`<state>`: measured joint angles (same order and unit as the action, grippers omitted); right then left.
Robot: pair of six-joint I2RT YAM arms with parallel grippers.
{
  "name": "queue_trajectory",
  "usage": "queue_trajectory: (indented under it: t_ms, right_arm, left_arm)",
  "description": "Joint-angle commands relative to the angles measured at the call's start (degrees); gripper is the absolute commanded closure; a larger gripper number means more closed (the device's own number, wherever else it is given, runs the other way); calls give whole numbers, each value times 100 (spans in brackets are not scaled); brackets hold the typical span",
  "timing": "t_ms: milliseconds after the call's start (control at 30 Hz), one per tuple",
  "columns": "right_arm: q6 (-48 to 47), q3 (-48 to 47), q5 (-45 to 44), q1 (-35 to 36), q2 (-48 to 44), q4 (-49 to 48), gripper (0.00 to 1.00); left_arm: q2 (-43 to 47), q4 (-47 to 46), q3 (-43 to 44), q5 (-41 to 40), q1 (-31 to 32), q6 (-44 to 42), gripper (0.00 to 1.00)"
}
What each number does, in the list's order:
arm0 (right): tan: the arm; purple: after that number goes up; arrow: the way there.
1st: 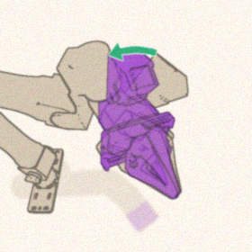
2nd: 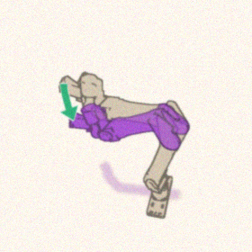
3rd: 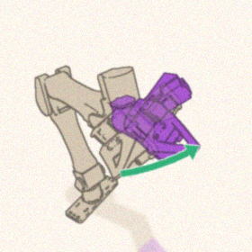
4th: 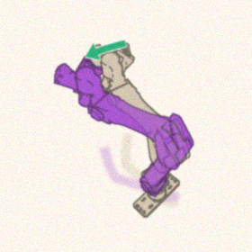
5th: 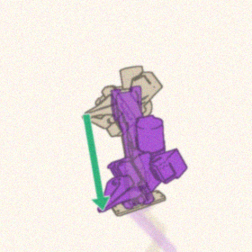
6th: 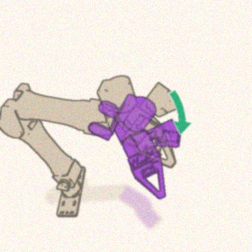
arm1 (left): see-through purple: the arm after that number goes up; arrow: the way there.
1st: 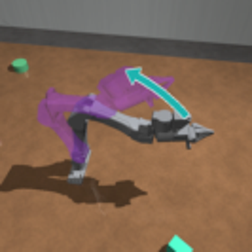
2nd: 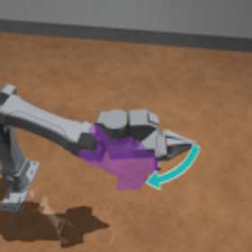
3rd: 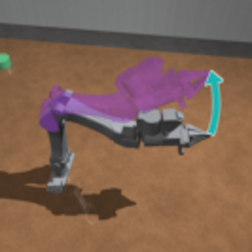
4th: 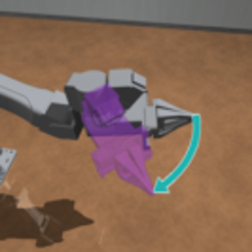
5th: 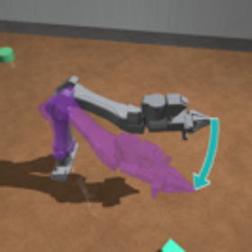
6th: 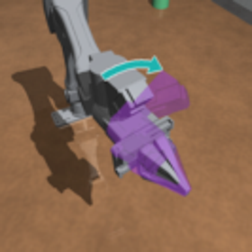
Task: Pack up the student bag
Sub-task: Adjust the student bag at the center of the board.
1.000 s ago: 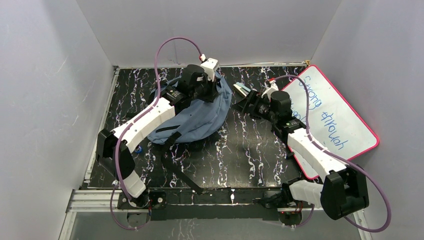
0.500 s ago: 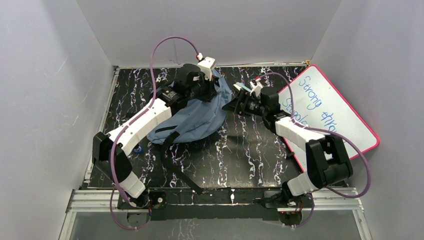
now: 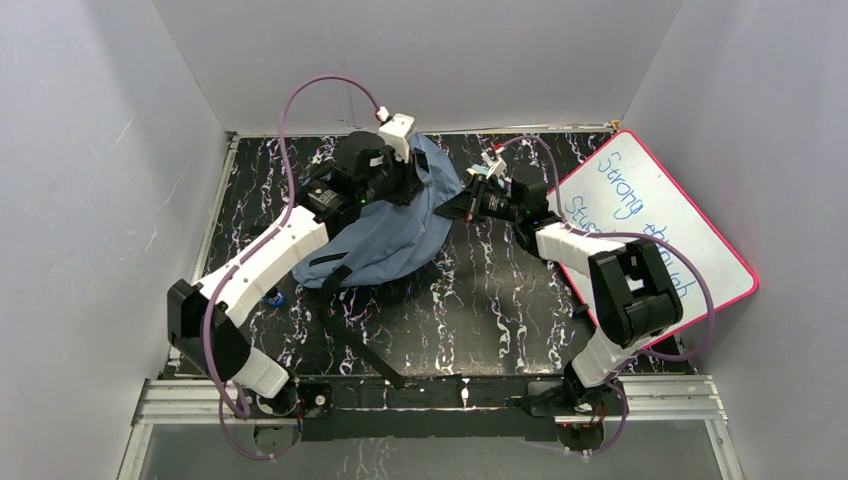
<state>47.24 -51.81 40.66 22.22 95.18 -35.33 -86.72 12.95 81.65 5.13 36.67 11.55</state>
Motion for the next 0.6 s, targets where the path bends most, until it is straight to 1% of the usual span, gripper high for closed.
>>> queue_trajectory:
  t_ms: [0, 100, 167, 267, 333, 467, 567]
  right_arm:
    - [-510, -520, -617, -55, -993, 423, 100]
    - [-990, -820, -1244, -51, -1737, 1418, 100]
    - [-1386, -1253, -1528, -51, -2012, 2331, 100]
    - [-2041, -2292, -1799, -58, -2082, 4063, 100]
    - [-2359, -2877, -1903, -59, -2095, 4842, 100]
    - [-2736, -3798, -2038, -57, -2088, 5837, 100]
    - [-2928, -4722, -1949, -55, -1823, 6487, 100]
  left_arm:
    - [703, -223, 36, -583, -311, 18, 83]
    - [873, -35, 20, -855, -537, -84, 58]
    - [989, 21, -20, -981, -622, -181, 50]
    - [1131, 138, -33, -1183, -685, -305, 44]
    - [1221, 187, -56, -1339, -710, -372, 42]
    - [1399, 228, -155, -1759, -746, -449, 36]
    - [1467, 296, -159, -2062, -766, -477, 34]
